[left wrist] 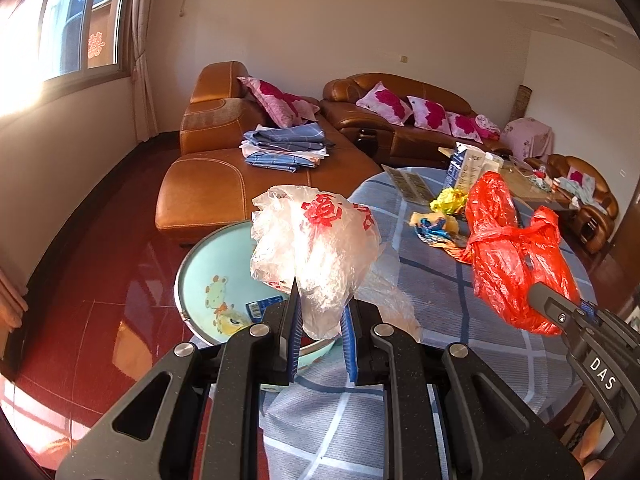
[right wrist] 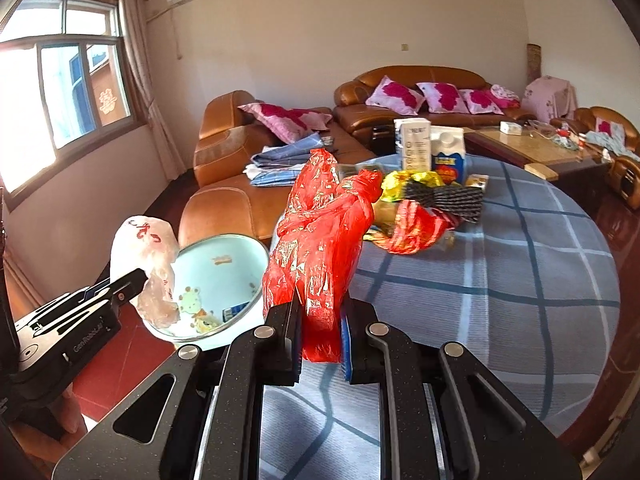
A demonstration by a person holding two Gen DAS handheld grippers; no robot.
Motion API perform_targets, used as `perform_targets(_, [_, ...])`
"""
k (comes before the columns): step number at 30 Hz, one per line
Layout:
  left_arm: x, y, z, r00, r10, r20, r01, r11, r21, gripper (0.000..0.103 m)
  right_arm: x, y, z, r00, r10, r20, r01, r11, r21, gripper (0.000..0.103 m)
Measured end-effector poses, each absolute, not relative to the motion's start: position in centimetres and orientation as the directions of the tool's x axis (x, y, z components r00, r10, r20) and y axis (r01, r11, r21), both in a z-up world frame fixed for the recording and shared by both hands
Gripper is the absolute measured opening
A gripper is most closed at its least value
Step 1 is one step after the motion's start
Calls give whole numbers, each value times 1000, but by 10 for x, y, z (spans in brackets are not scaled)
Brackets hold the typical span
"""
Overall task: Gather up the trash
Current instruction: 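Carry the white bag with the left tool while the right carries the red bag to the bin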
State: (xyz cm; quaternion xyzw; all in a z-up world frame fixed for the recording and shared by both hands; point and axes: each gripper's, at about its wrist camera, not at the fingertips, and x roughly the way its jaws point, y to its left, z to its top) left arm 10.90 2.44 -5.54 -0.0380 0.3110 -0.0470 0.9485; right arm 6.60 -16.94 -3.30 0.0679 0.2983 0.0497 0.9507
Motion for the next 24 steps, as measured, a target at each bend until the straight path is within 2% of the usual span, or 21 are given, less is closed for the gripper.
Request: perform_targets(24, [130, 91, -74, 778, -15, -628, -78, 990, -119, 17, 108, -92, -44, 771, 249, -585, -211, 968, 134, 15])
